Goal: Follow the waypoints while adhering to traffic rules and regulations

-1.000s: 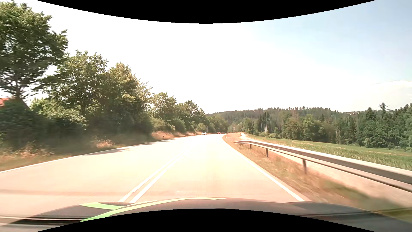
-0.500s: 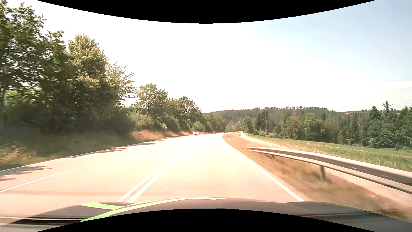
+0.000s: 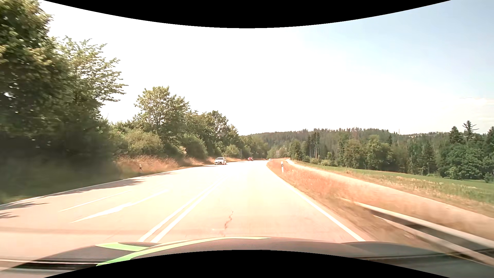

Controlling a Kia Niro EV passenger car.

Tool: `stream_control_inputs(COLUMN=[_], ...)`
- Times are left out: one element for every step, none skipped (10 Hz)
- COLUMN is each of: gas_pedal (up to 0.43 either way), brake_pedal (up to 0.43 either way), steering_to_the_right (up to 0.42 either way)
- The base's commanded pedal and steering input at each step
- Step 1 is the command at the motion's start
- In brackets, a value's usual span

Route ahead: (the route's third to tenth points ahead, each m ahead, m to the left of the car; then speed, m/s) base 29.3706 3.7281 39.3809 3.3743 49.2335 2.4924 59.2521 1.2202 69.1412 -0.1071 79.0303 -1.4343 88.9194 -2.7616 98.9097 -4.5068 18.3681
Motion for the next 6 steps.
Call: stream_control_inputs(gas_pedal=[0.047, 0.047, 0.047, 0.047, 0.047, 0.047], brake_pedal=[0.000, 0.000, 0.000, 0.000, 0.000, 0.000], steering_to_the_right=[0.008, 0.008, 0.008, 0.008, 0.008, 0.008])
